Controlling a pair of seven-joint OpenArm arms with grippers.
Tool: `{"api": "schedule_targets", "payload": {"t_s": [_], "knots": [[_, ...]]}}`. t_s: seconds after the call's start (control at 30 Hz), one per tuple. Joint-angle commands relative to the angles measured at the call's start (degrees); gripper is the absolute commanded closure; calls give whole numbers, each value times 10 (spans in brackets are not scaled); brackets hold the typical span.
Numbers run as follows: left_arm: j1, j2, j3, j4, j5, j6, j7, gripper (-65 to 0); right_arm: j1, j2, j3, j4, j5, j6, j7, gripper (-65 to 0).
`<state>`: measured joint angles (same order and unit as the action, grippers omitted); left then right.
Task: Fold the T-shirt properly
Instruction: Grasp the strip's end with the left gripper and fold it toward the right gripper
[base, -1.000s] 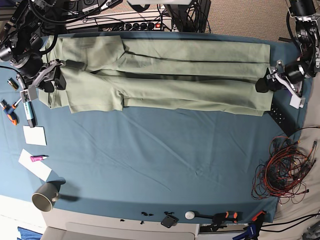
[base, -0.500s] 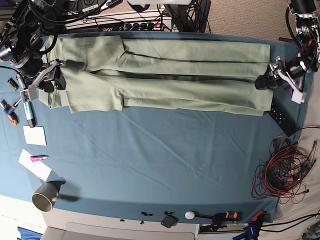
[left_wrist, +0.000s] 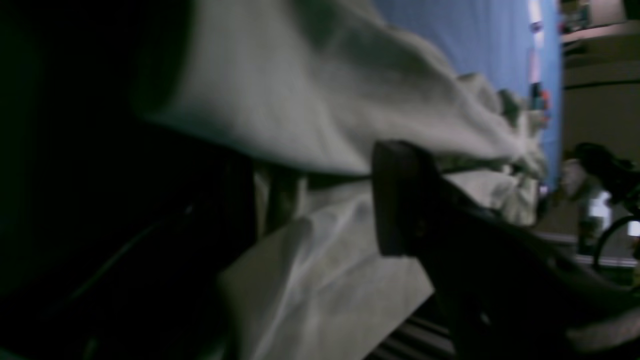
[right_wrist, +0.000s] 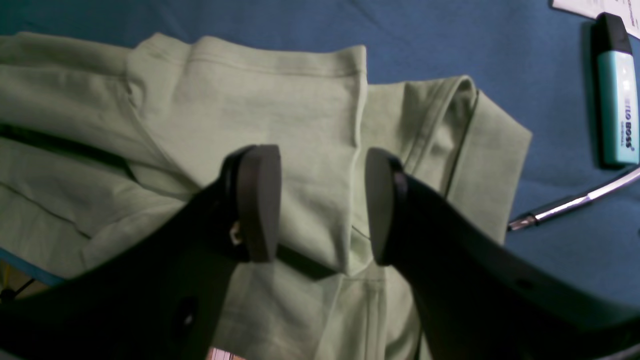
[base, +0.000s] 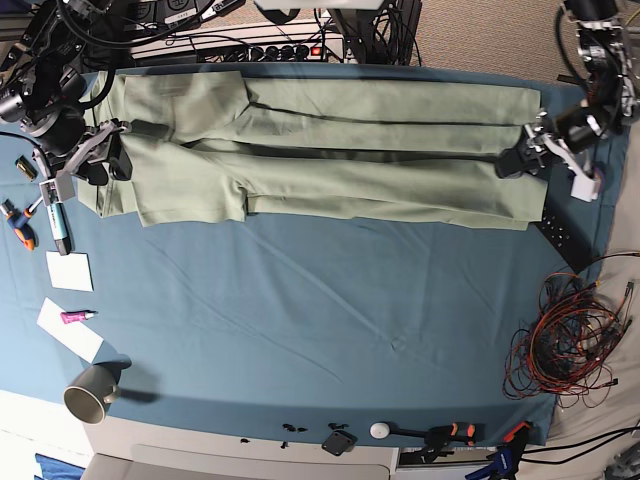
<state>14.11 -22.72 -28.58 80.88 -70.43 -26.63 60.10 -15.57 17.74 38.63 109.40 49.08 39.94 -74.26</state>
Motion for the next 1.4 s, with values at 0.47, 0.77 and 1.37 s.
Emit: {"api": "schedule_targets", "payload": {"t_s": [0.47,0.77,1.37], "knots": [[2,-11,3,-1,27,-38,33,0,3,8,5,7,8,1,17,-276],[2,-6,3,42,-146,-134,120,0,3,8,5,7,8,1,19,-276],[-79,146,343,179,8,-134,54,0,3,8,5,7,-10,1,23,-276]]}}
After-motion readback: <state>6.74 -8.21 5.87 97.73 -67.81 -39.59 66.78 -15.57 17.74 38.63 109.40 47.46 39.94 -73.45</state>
